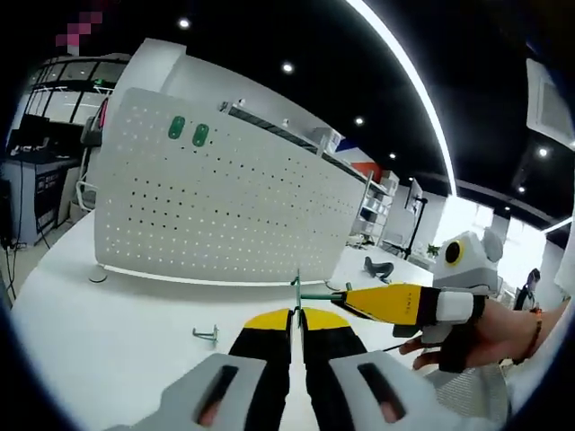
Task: Insert the hook assembly into the mounting plate slot until the hook locks in place.
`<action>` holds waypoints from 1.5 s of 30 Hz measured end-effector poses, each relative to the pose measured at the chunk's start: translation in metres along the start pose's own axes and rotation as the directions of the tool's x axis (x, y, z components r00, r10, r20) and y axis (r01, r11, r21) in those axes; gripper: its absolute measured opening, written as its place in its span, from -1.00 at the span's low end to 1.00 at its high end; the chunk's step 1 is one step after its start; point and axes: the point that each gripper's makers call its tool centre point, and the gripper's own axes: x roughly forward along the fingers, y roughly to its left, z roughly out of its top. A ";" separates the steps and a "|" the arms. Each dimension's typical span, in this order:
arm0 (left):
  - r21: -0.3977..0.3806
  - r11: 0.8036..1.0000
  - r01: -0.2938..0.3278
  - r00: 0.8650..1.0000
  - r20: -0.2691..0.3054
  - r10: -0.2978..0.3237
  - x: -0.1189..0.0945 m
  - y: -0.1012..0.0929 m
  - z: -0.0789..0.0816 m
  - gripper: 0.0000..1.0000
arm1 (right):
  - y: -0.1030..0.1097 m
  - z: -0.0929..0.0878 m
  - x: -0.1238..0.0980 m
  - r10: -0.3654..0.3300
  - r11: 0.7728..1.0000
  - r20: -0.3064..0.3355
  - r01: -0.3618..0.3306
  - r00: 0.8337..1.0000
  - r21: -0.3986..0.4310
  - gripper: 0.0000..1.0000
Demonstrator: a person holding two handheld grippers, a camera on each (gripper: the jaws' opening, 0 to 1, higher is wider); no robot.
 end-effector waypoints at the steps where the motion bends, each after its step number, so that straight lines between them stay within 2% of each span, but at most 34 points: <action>1: -0.001 1.000 0.000 1.000 0.002 0.000 -0.001 0.000 0.000 -0.93 | 0.001 0.000 0.001 0.003 1.000 -0.002 -0.003 1.000 0.005 -0.69; 4: 0.028 1.000 0.001 1.000 0.006 -0.001 -0.003 -0.001 0.000 -0.93 | 0.004 -0.003 0.004 0.017 0.999 -0.008 -0.017 1.000 0.041 -0.73; 12: 0.102 0.995 0.005 1.000 0.008 -0.005 -0.007 -0.007 0.001 -0.93 | 0.007 -0.009 0.009 0.038 0.997 -0.034 -0.035 0.999 0.075 -0.82; 22: 0.204 0.979 0.021 0.999 0.020 -0.026 -0.006 -0.018 0.002 -0.93 | 0.004 -0.009 0.003 0.033 0.989 -0.038 -0.027 0.999 0.142 -0.94; 24: 0.204 0.979 0.024 0.999 0.018 -0.028 -0.005 -0.019 0.001 -0.93 | 0.003 -0.008 0.002 0.032 0.987 -0.037 -0.026 0.999 0.158 -0.94; 26: 0.243 0.970 0.018 0.999 0.029 -0.026 -0.005 -0.021 0.003 -0.93 | 0.003 -0.008 0.000 0.038 0.982 -0.035 -0.031 0.999 0.185 -0.95; 27: 0.244 0.970 0.020 0.999 0.034 -0.029 -0.006 -0.022 0.003 -0.93 | 0.005 -0.007 0.000 0.041 0.970 -0.031 -0.033 0.999 0.239 -0.95; 28: 0.242 0.970 0.022 0.999 0.036 -0.032 -0.006 -0.022 0.004 -0.93 | 0.006 -0.006 -0.001 0.046 0.967 -0.029 -0.037 0.999 0.252 -0.96; 38: 0.226 0.974 0.016 0.999 0.037 -0.025 -0.014 -0.019 0.001 -0.90 | 0.013 -0.011 0.002 0.013 0.978 -0.048 -0.002 0.999 0.210 -0.98; 45: 0.210 0.977 0.034 0.999 0.032 -0.042 -0.022 -0.013 0.004 -0.85 | 0.017 -0.007 0.003 -0.020 0.984 -0.018 0.022 1.000 0.176 -0.98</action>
